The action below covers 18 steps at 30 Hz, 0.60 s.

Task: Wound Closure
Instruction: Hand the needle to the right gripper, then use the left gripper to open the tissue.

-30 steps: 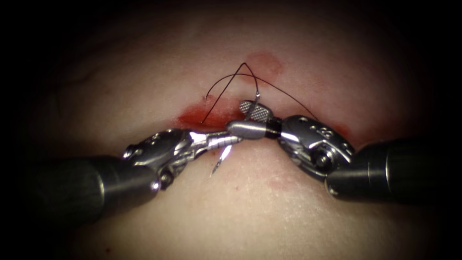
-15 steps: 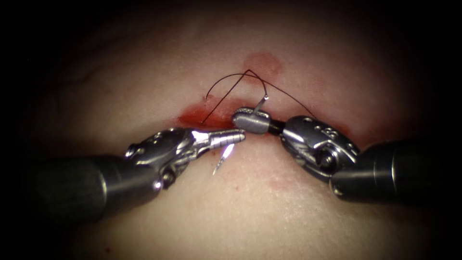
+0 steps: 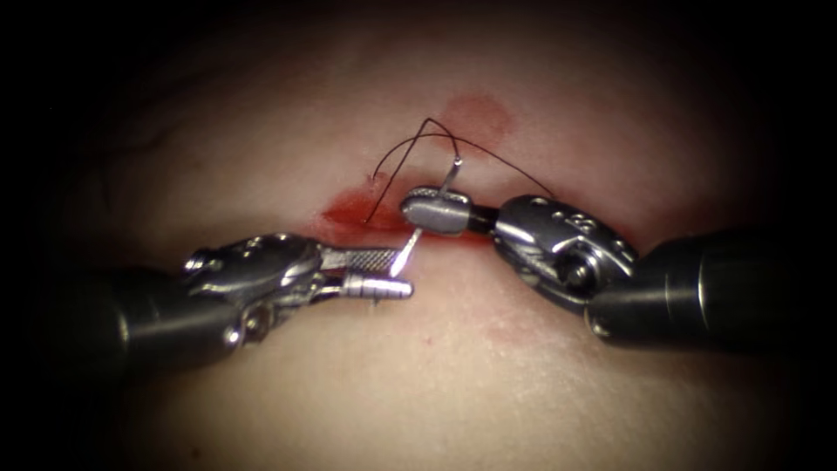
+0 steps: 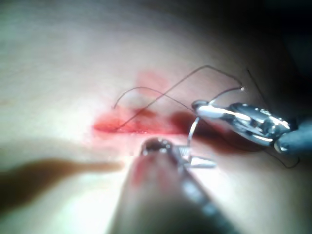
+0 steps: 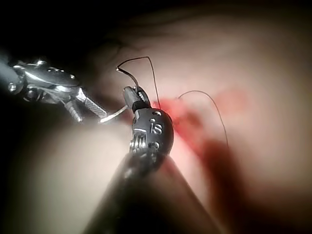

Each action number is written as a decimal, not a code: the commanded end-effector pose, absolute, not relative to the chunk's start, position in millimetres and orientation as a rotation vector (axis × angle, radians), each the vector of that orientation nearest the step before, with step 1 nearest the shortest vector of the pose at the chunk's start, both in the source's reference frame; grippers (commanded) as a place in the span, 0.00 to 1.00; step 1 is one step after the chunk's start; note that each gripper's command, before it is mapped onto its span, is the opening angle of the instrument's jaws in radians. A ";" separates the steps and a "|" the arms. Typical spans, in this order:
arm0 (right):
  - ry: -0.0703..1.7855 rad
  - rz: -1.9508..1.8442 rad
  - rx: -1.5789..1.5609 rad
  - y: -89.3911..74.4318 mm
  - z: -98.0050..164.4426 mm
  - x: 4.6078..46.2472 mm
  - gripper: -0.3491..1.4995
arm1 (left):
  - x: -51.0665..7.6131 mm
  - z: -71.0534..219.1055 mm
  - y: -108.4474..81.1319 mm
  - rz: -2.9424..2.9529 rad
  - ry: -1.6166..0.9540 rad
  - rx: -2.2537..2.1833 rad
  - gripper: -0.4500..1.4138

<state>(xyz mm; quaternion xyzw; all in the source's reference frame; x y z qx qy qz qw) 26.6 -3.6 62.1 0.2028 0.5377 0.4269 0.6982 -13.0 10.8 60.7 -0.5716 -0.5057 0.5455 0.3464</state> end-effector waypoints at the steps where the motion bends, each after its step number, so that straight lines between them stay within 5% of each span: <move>1: 1.197 0.933 0.438 -3.6 63.0 26.9 0.00 | -12.9 61.3 10.5 1.458 -1.307 -1.466 0.48; 18: 1.145 0.753 0.332 -1.0 68.7 28.3 0.00 | -5.8 63.0 12.1 1.780 -1.107 -1.381 0.44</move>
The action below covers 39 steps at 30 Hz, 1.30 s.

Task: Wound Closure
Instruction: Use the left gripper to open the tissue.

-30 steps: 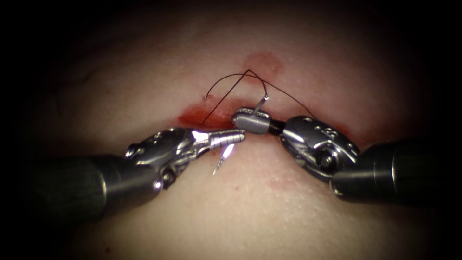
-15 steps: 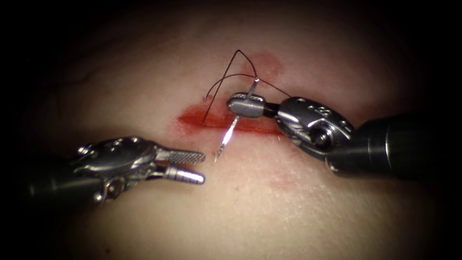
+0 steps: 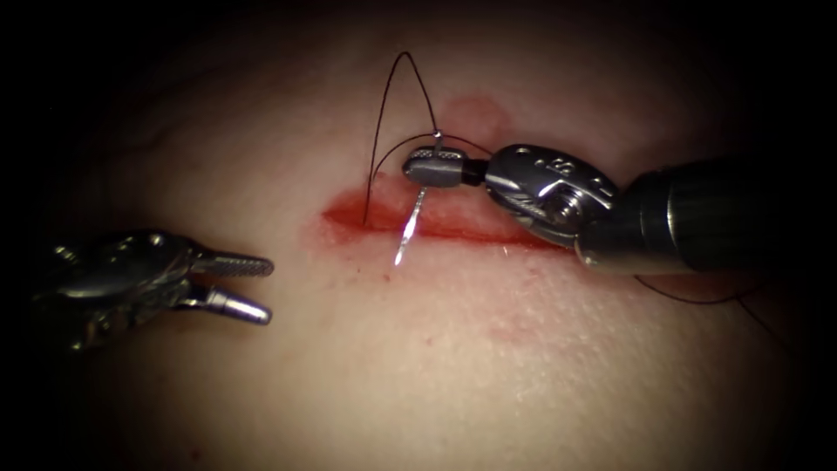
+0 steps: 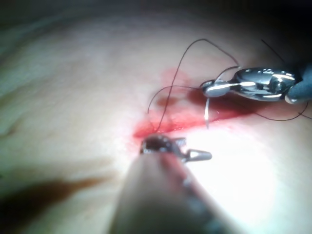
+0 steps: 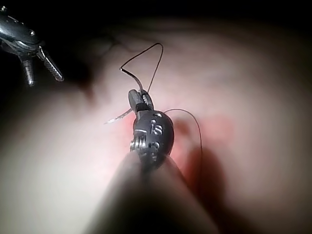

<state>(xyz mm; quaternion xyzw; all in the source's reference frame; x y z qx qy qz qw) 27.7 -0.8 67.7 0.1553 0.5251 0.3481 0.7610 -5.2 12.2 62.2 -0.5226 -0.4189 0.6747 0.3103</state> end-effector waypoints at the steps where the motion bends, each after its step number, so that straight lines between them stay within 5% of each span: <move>1: 1.147 0.738 0.320 -0.8 69.0 28.5 0.00 | -5.9 63.2 12.5 1.795 -1.064 -1.389 0.43; 13: 1.131 0.546 0.192 0.5 72.1 33.1 0.00 | -9.4 67.6 13.2 1.902 -0.812 -1.411 0.24; 21: 1.086 0.448 0.142 0.3 75.8 35.6 0.00 | -11.5 69.0 12.0 1.952 -0.807 -1.382 0.23; 39: 1.006 0.348 0.005 1.0 77.2 32.5 0.00 | -11.4 73.4 12.8 2.067 -0.751 -1.345 0.27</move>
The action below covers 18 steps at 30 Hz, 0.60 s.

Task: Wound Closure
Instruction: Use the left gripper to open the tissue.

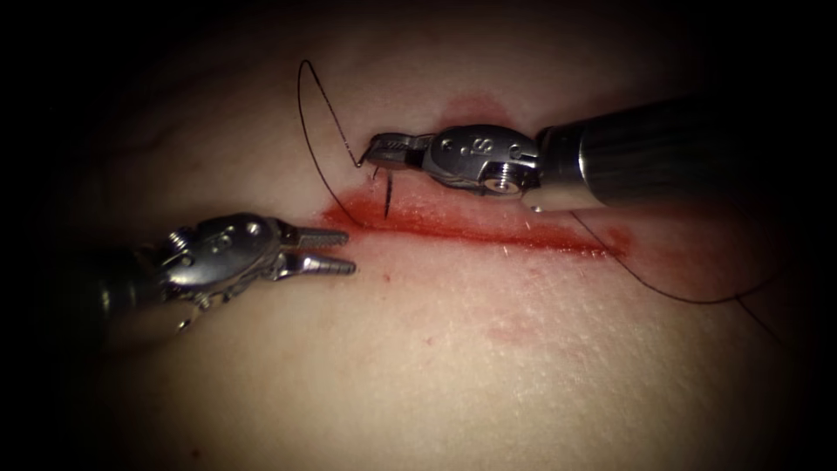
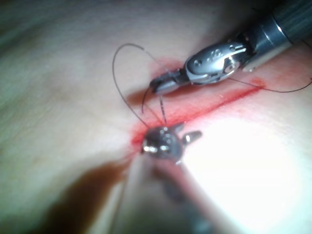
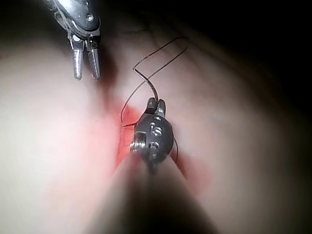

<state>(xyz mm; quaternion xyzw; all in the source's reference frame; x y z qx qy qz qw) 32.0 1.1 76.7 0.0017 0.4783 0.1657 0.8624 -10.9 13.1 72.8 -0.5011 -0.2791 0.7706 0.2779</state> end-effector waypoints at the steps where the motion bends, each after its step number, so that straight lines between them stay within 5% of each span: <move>1: 1.006 0.348 0.005 0.9 77.2 32.5 0.00 | -11.5 74.1 13.0 2.078 -0.747 -1.337 0.26; 6: 1.008 0.349 0.004 0.4 76.9 32.6 0.00 | -11.3 78.0 14.0 2.136 -0.748 -1.244 0.15; 18: 1.013 0.352 0.003 -0.1 76.5 32.6 0.00 | -10.8 83.1 15.1 2.198 -0.801 -1.142 0.05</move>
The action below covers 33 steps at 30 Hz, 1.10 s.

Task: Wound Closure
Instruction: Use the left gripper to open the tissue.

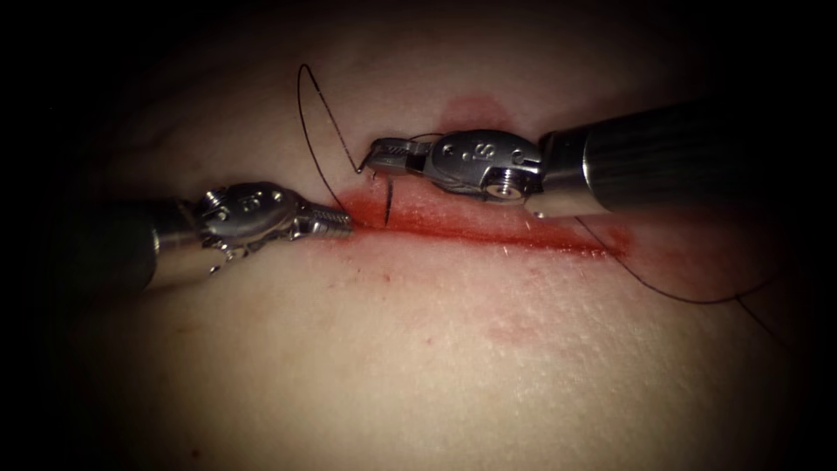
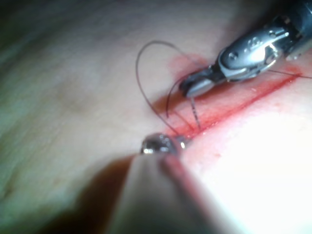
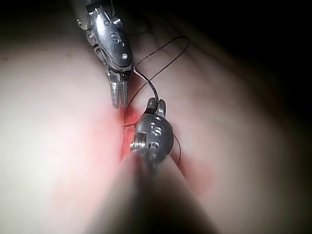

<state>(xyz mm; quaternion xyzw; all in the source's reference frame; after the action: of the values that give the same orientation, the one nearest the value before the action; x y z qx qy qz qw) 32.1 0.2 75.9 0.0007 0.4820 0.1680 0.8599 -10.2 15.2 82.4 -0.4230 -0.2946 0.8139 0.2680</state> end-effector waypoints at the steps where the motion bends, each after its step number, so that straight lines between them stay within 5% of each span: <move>1: 1.013 0.352 0.003 -0.1 76.5 32.6 0.00 | -10.7 83.4 15.1 2.199 -0.808 -1.138 0.05; 33: 1.018 0.333 -0.020 -1.0 78.2 33.1 0.00 | -11.7 92.6 14.3 2.308 -0.925 -0.997 0.06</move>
<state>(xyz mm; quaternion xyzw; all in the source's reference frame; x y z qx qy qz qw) 32.6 -0.7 77.7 -0.0125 0.4844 0.1588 0.8602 -11.2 14.5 92.0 -0.3614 -0.3354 0.8392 0.2296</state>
